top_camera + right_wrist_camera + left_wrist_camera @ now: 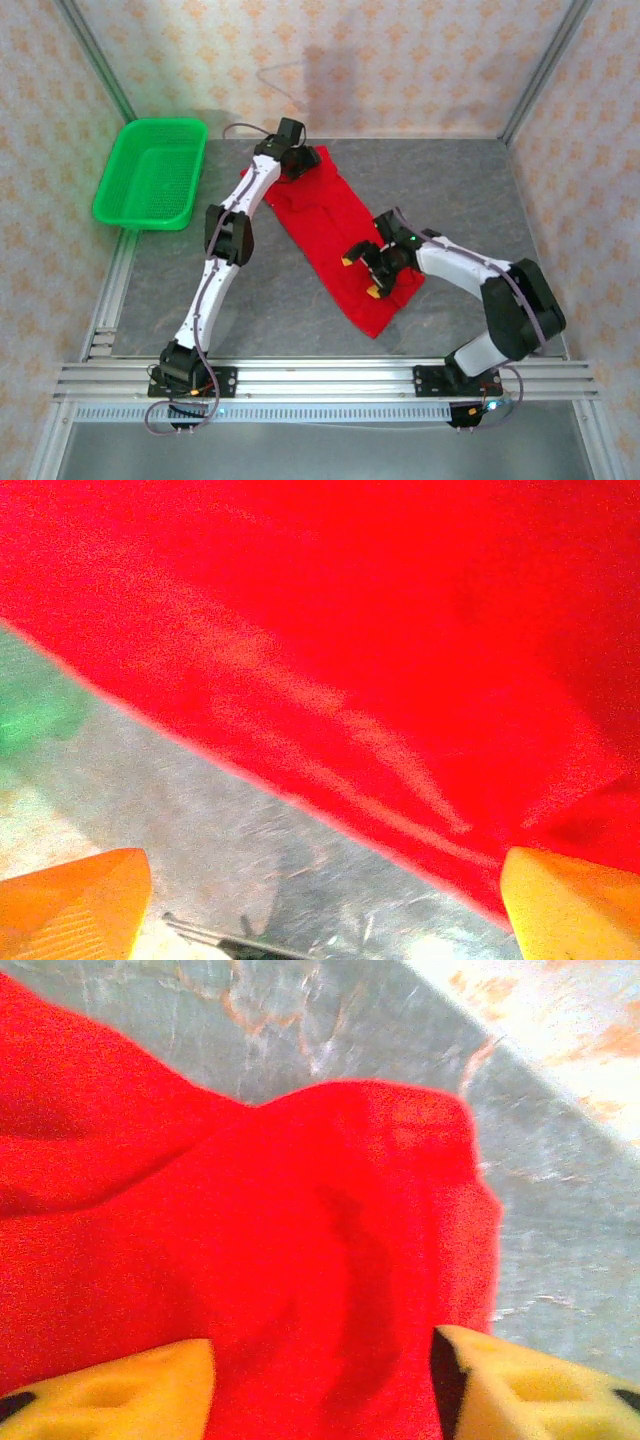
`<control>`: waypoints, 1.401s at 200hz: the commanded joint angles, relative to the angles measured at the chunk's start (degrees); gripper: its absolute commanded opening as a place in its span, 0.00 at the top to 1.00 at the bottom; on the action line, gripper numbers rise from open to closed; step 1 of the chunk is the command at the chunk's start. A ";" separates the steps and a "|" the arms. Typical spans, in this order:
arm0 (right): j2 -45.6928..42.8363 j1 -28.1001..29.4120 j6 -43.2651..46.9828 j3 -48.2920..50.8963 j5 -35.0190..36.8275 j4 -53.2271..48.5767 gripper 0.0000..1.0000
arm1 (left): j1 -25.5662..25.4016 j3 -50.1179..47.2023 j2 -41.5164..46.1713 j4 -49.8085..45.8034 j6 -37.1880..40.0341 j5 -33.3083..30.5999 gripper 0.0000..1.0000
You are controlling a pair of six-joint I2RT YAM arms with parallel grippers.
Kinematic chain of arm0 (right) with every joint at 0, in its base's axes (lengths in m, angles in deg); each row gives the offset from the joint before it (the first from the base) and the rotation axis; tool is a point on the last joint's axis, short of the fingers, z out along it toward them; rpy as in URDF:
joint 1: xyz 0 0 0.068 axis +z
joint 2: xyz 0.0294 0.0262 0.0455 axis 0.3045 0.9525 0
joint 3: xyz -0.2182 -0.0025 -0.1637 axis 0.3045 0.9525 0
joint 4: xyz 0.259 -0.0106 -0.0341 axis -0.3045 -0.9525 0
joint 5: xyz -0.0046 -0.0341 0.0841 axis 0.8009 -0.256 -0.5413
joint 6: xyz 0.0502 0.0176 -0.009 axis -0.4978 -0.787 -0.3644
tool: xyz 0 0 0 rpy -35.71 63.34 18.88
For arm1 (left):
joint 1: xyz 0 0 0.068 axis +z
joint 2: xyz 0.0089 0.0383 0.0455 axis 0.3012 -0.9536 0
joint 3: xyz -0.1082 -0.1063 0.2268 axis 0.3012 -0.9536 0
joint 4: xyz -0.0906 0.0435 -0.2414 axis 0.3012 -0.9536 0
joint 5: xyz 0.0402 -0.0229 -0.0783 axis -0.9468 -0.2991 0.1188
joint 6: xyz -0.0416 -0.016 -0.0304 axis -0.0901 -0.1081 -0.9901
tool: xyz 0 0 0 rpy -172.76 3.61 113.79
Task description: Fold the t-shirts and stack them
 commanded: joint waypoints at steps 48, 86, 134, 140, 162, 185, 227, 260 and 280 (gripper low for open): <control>1.51 -12.84 35.74 -24.99 8.42 -28.38 0.08 | 7.45 -5.20 36.15 -11.84 9.54 -1.21 0.21; 8.69 -18.27 48.64 -30.16 10.70 -29.03 0.08 | 7.47 -27.46 54.03 -15.56 15.49 -6.12 0.20; 15.19 -18.82 51.74 -27.06 5.18 -23.91 0.12 | 6.38 -53.63 67.07 -7.64 11.24 -5.23 0.20; 15.57 -18.82 51.52 -25.82 4.19 -22.57 0.13 | 5.56 -55.51 67.19 -6.85 10.78 -5.17 0.20; 16.46 -18.82 50.22 -21.55 1.27 -17.61 0.19 | 0.48 -59.69 64.83 -3.76 10.20 -6.67 0.21; 16.32 -18.82 47.59 -17.11 -3.26 -12.52 0.26 | -3.73 -62.09 59.00 0.23 7.03 -6.59 0.24; 11.80 -18.74 44.82 -7.75 -2.33 -11.45 0.29 | -8.46 -60.78 45.59 4.51 2.83 -9.92 0.27; 4.81 -18.73 39.02 1.56 -0.11 -10.67 0.26 | -9.84 -55.93 35.50 4.50 0.76 -13.16 0.28; 1.28 -18.77 35.70 7.50 1.39 -8.59 0.25 | -9.95 -51.57 29.87 3.32 0.35 -14.81 0.28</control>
